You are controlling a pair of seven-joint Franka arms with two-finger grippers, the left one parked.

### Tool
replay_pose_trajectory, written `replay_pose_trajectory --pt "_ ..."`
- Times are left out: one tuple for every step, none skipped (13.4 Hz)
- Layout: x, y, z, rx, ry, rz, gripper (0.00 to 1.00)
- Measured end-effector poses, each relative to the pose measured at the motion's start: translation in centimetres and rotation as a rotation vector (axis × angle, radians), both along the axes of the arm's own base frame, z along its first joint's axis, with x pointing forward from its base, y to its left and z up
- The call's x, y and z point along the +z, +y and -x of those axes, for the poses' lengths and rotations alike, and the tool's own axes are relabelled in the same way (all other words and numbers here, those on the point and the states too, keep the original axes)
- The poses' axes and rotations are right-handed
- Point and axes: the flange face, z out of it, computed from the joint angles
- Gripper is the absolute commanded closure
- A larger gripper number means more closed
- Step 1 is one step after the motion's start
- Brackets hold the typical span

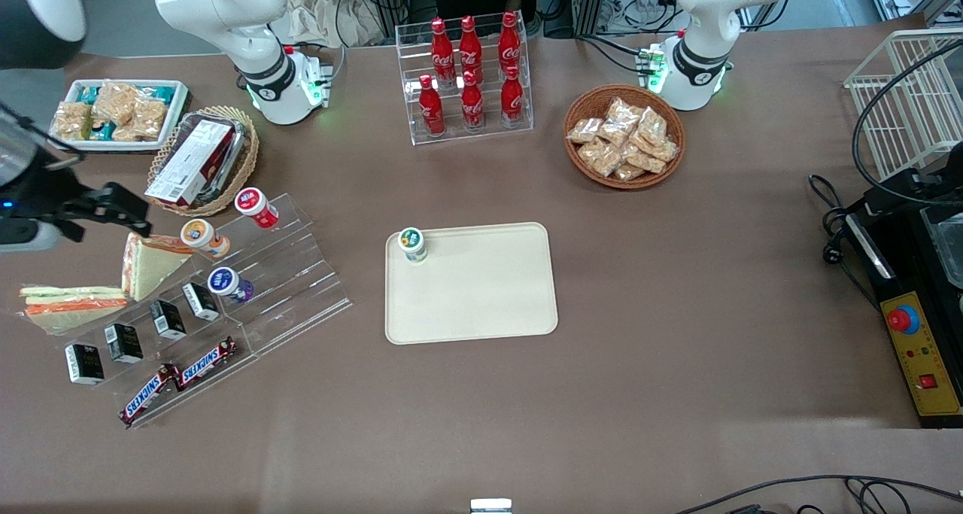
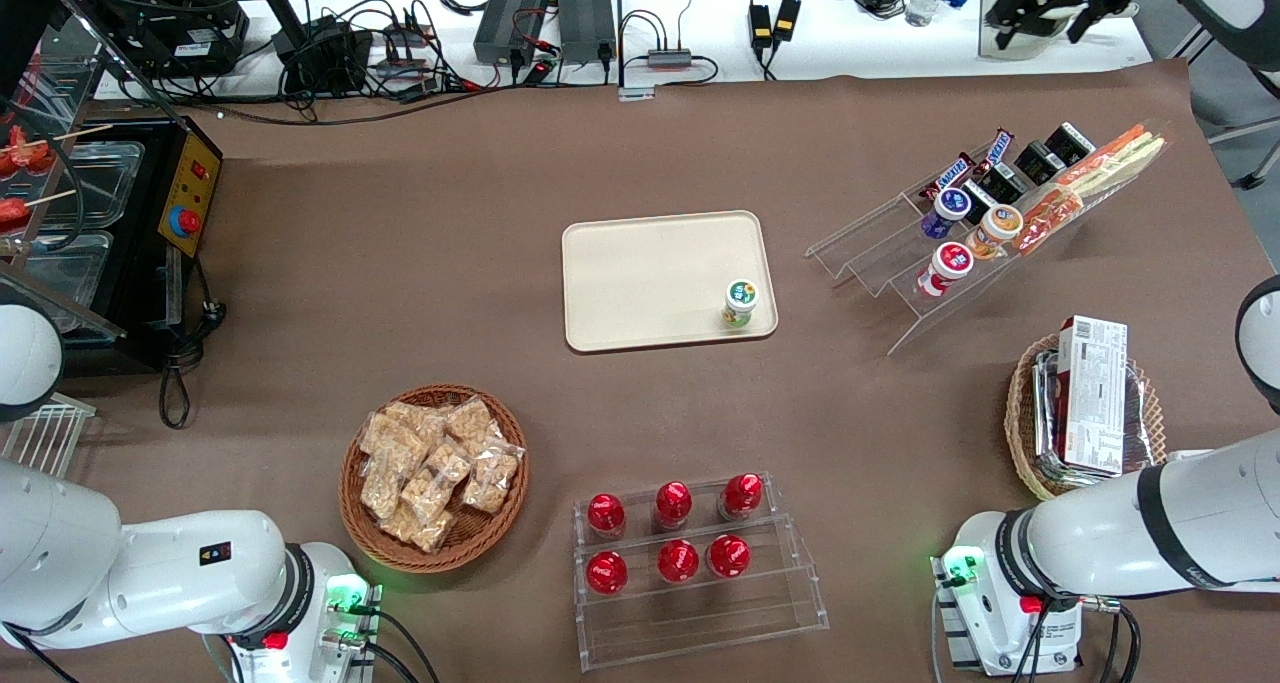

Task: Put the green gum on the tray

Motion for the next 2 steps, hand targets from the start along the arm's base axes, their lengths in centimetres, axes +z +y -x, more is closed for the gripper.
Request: replay_pose_trajectory --pt "-0.02 -0.90 0.03 -0.006 0.002 0.000 0.00" --pt "-0.03 -1.22 0.04 -0.011 0.002 0.000 0.00"
